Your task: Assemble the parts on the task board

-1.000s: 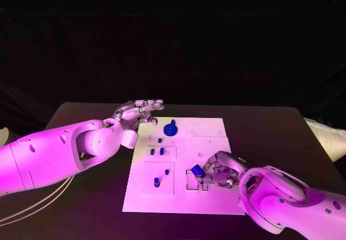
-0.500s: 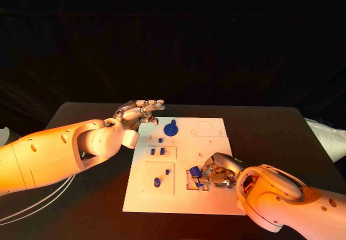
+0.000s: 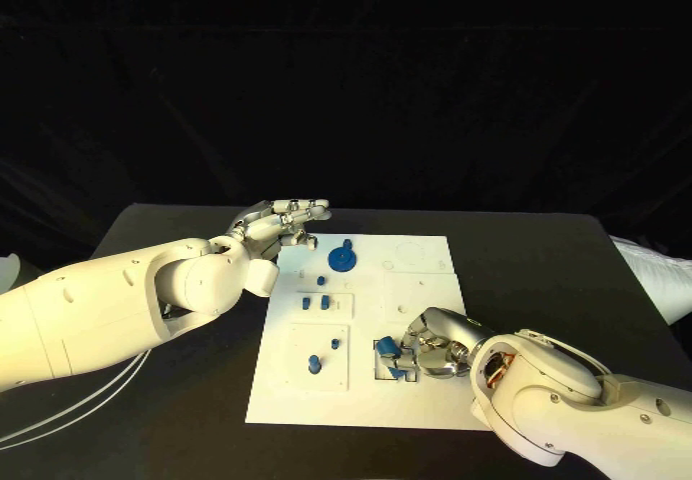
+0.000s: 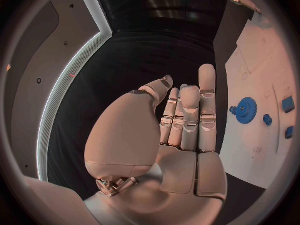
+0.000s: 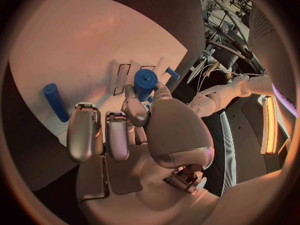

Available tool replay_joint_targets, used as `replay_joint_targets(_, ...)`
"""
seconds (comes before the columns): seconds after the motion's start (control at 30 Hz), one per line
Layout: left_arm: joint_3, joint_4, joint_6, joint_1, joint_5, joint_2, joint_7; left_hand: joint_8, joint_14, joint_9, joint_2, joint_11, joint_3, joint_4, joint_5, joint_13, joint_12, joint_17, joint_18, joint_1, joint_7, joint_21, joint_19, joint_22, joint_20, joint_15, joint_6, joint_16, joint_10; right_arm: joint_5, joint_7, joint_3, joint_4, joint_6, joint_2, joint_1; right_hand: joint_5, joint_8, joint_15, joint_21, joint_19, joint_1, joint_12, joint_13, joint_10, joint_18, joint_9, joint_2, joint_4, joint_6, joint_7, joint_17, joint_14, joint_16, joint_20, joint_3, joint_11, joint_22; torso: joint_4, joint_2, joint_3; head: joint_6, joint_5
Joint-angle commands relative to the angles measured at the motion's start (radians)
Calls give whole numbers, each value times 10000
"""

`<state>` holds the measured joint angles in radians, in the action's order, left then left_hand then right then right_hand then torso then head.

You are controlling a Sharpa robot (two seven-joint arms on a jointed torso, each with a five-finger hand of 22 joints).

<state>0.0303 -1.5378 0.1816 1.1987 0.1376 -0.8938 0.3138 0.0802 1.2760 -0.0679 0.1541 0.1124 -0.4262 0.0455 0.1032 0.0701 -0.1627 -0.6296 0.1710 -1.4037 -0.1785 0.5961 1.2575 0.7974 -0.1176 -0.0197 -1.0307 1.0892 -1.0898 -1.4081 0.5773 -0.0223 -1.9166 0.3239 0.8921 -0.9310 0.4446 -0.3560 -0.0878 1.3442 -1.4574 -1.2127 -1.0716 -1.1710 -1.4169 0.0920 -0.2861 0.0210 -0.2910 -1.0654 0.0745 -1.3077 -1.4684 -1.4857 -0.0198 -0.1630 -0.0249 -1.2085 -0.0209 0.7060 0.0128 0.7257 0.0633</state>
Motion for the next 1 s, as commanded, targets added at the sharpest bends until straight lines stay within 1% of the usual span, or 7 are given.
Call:
replay_joint_targets(0.03, -6, -16, -190, 4, -45, 11, 39, 8, -49, 9, -62, 1, 15, -41, 52, -11, -55, 9, 104, 53, -33, -33, -31, -14, 8, -14, 25, 45, 86, -138, 92, 24, -6, -264, -7, 31, -61, -39, -72, 67, -3, 12, -39, -12, -21, -181, -20, -38, 5, -308, -297, -1369, -781, -49, 90, -55, -53, -13, -3, -2, 2, -4, 8)
replay_joint_targets(0.2, -6, -18, -191, 4, -45, 12, 38, 8, -49, 9, -62, 1, 15, -41, 52, -11, -55, 9, 104, 53, -33, -33, -31, -14, 8, -14, 25, 45, 86, -148, 89, 24, 7, -215, -13, 31, -169, -43, -78, 53, 6, 54, -7, -5, -21, -177, -52, -33, 2, -310, -301, -1350, -777, -36, 97, -106, -59, 7, -6, -3, 3, -2, 14)
replay_joint_targets(0.37, -6, -16, -189, 4, -45, 13, 39, 8, -49, 9, -62, 1, 15, -41, 52, -11, -55, 9, 104, 53, -33, -33, -31, -14, 8, -14, 25, 45, 86, -163, 66, 24, 17, -88, -23, 31, -2895, -38, -64, -29, 58, 1081, 257, 91, 39, -157, -222, -119, 45, -251, -283, -1260, -754, 34, 107, -754, -55, 111, -2, -7, 2, -8, 8)
replay_joint_targets(0.47, -6, -14, -188, 4, -45, 14, 39, 8, -49, 9, -62, 1, 15, -41, 52, -11, -55, 9, 104, 53, -33, -33, -31, -14, 8, -14, 25, 45, 86, -180, 37, 24, 10, 17, -22, 31, -3768, -17, -47, -67, 82, 1663, 472, 185, 103, -149, -323, -488, -47, -175, -260, -1233, -748, 61, 81, -849, -21, 151, -4, -5, 2, -8, 9)
replay_joint_targets(0.57, -6, -14, -188, 4, -45, 12, 39, 8, -49, 9, -62, 1, 15, -41, 52, -11, -55, 9, 104, 53, -33, -33, -31, -14, 8, -14, 25, 45, 86, -210, 12, 24, -6, 127, -11, 31, -3890, -3, -36, -93, 98, 2347, 677, 277, 156, -143, -417, -971, -63, -124, -250, -1218, -745, 79, 64, -533, 3, 176, -4, -3, -1, -1, 15)
replay_joint_targets(0.7, -6, -15, -186, 4, -45, 7, 38, 8, -49, 9, -62, 1, 15, -41, 52, -11, -55, 9, 104, 53, -33, -33, -31, -14, 8, -14, 25, 45, 86, -295, -13, 24, -31, 250, 13, 31, -3904, 5, -30, -103, 103, 2587, 793, 326, 178, -141, -479, -1156, -59, -99, -242, -1205, -742, 94, 59, -292, 4, 181, -6, -1, -2, 1, 22)
replay_joint_targets(1.0, -6, -23, -187, 4, -46, -13, 37, 8, -49, 9, -62, 1, 15, -41, 52, -11, -55, 9, 104, 53, -33, -33, -31, -14, 8, -14, 25, 45, 86, -444, -173, 23, -137, 208, 113, 31, -2826, -7, -54, -58, 70, 566, 771, 190, 90, -155, -698, -520, 474, -105, -268, -1270, -759, 64, 75, 410, -23, 88, -2, 2, -5, 14, 32)
